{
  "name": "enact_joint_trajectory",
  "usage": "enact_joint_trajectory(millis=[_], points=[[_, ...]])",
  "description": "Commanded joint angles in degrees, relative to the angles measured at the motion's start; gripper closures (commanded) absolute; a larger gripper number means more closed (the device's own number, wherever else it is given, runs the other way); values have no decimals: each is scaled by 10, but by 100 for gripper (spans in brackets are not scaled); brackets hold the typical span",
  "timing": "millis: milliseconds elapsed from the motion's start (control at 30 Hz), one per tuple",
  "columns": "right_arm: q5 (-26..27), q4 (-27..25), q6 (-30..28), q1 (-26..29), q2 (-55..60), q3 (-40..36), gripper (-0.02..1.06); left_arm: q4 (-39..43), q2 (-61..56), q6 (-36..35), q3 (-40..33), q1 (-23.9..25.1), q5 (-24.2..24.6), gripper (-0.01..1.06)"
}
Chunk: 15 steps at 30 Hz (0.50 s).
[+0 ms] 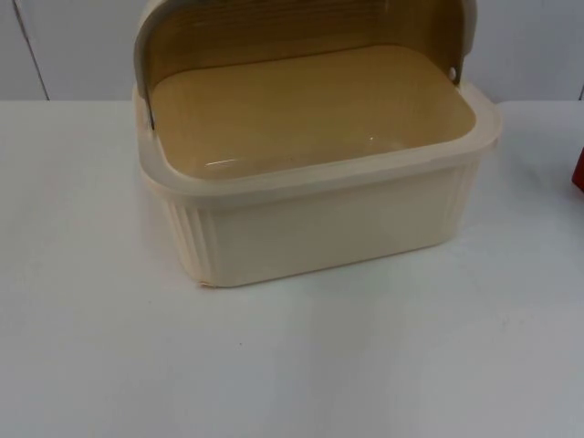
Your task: Open the box lid with the left hand, place the block into the box with the right hand, then close the box lid with the left hand.
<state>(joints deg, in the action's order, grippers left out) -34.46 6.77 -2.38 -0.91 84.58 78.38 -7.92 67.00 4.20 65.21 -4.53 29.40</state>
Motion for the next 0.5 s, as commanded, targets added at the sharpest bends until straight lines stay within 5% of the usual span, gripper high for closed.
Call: enact_joint_trajectory(millis=[0,100,467], points=[[-20,-73,-56,23,36,40,0,6,-1,0,3,-1,-1,1],[-11,-182,-118,81,74,61,0,21,-1,0,3,-1,5,1],[54,-176,-161,94,181,61,0,26,-1,0,3,-1,3,1]])
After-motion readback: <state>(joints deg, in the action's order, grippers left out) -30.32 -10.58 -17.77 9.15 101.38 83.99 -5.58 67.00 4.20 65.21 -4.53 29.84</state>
